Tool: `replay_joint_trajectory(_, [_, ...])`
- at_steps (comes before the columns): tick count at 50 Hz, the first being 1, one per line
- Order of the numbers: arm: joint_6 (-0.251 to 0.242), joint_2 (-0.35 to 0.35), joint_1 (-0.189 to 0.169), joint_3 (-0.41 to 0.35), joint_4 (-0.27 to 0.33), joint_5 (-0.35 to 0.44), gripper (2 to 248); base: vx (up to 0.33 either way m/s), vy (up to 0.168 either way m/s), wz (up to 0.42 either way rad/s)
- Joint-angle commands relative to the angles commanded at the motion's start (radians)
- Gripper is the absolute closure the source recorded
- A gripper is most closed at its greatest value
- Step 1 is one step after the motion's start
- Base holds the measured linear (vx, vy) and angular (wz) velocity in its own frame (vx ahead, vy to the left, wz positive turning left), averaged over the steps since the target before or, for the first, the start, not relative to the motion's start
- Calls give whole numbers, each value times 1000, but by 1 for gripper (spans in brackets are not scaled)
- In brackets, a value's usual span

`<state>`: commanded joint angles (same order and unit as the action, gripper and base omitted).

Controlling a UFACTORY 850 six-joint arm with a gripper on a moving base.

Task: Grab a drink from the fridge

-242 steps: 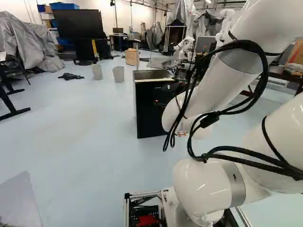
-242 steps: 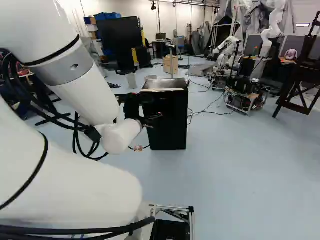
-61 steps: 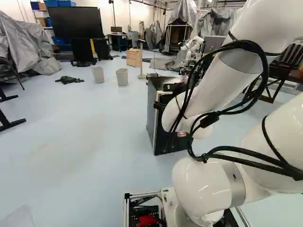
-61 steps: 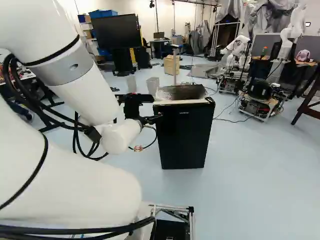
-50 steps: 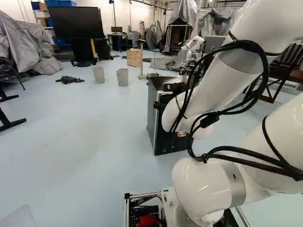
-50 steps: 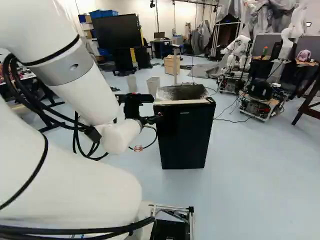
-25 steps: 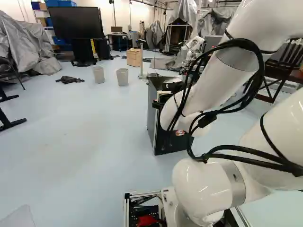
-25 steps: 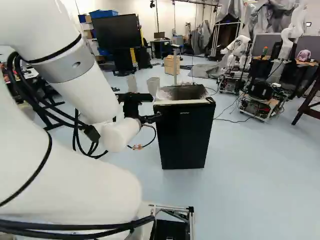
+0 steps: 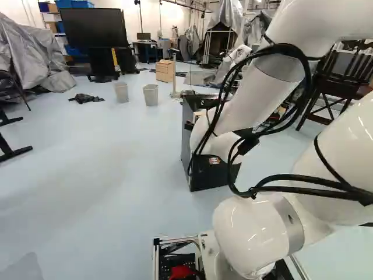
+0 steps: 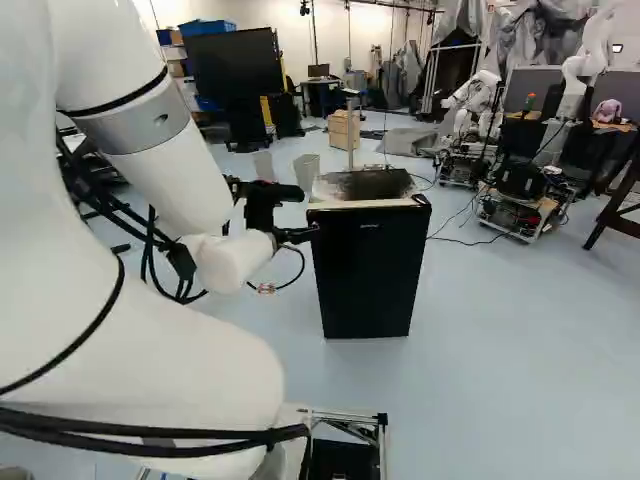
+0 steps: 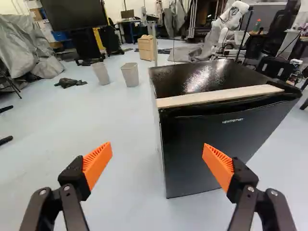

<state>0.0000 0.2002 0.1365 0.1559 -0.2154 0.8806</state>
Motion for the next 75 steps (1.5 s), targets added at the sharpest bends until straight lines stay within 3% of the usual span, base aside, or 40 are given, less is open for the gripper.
replay_joint_trajectory(12, [0, -9, 50, 4, -87, 20, 3, 0, 0, 0])
replay_joint_trajectory(51, [0, -157, 211, 35, -372, 134, 3, 0, 0, 0])
replay_joint_trajectory(75, [0, -211, 298, 80, -535, 229, 3, 0, 0, 0])
